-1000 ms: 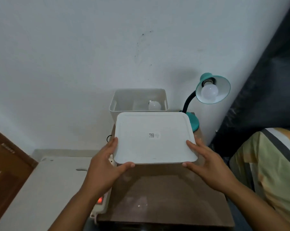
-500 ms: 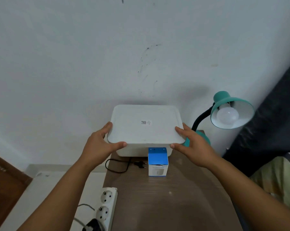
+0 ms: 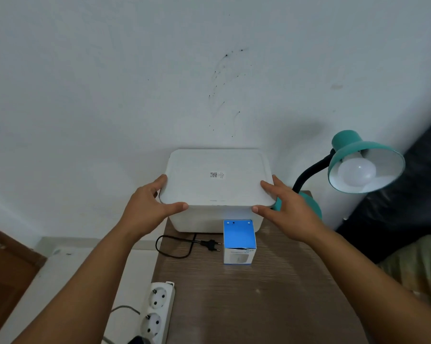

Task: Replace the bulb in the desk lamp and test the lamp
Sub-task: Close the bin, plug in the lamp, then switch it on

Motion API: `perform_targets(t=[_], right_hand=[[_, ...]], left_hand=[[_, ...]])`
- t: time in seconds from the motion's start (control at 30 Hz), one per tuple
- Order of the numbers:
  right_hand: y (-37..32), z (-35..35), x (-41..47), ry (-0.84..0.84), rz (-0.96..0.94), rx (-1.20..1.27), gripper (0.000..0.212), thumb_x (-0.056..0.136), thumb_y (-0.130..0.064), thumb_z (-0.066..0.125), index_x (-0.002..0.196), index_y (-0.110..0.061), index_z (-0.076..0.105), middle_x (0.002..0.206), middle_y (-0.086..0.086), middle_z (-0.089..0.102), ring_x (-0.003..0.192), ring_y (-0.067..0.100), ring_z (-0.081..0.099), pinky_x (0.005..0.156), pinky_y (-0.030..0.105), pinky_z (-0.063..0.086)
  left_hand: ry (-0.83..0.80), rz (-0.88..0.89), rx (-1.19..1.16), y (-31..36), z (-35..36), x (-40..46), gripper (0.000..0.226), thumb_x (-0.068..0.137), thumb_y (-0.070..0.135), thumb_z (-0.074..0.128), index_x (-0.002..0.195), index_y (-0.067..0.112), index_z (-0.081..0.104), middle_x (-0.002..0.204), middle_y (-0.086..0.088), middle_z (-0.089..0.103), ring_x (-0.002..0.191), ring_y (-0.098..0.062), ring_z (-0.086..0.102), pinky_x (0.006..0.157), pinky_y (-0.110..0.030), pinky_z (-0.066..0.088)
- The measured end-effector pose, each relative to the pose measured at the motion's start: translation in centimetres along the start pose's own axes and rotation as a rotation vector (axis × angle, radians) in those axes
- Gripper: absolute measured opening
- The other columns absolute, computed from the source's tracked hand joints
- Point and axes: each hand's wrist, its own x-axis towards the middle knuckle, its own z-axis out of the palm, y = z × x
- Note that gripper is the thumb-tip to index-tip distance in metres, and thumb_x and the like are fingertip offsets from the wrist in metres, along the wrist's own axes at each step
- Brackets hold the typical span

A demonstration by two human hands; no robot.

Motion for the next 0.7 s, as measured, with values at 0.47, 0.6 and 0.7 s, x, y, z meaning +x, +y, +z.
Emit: perform_targets(t=[0.47,0.6,0.7], right_hand=[[-1.0,0.5,-1.7,0.121,-0.013,-0.091,0.071,0.088,-0.044,0.065,0.149,-0.027,0.033,0.162,-0.001,0.016,0.148,0.018,0.017,0.116,0.038,0.025],[-2.7,2.4,-4.9,0.308,-0.127,-0.053,0.048,0.089,-0.033,0.066,0.135,-0.029,0.052,0.139,-0.010,0.048,0.123,0.004,0.047,0.103,0.029,0.043],[-4.2,5.6,-7.5,0.171,-0.108,0.058,0.040,0.090,-0.033,0.064,0.129,-0.035,0.055,0.110,-0.021,0.056,0.083,-0.006,0.052,0.072,0.013,0.043]], left_hand=[[-0.056,0.033,-0.055,0.0,-0.3,-1.1,0.047,0.077,0.023,0.083,0.097,0.053,0.052,0.089,0.038,0.058,0.087,0.007,0.051,0.076,-0.014,0.042],[-0.023,0.007,-0.050,-1.7,-0.3,-3.7,0.073,0.079,0.035,0.081,0.141,0.043,0.043,0.136,0.028,0.052,0.126,-0.008,0.050,0.106,-0.030,0.041],[-0.028,-0.100,-0.029,-4.2,-0.2,-6.4,0.092,0.077,0.043,0.081,0.153,0.029,0.031,0.152,0.001,0.042,0.139,-0.020,0.041,0.109,-0.037,0.037]])
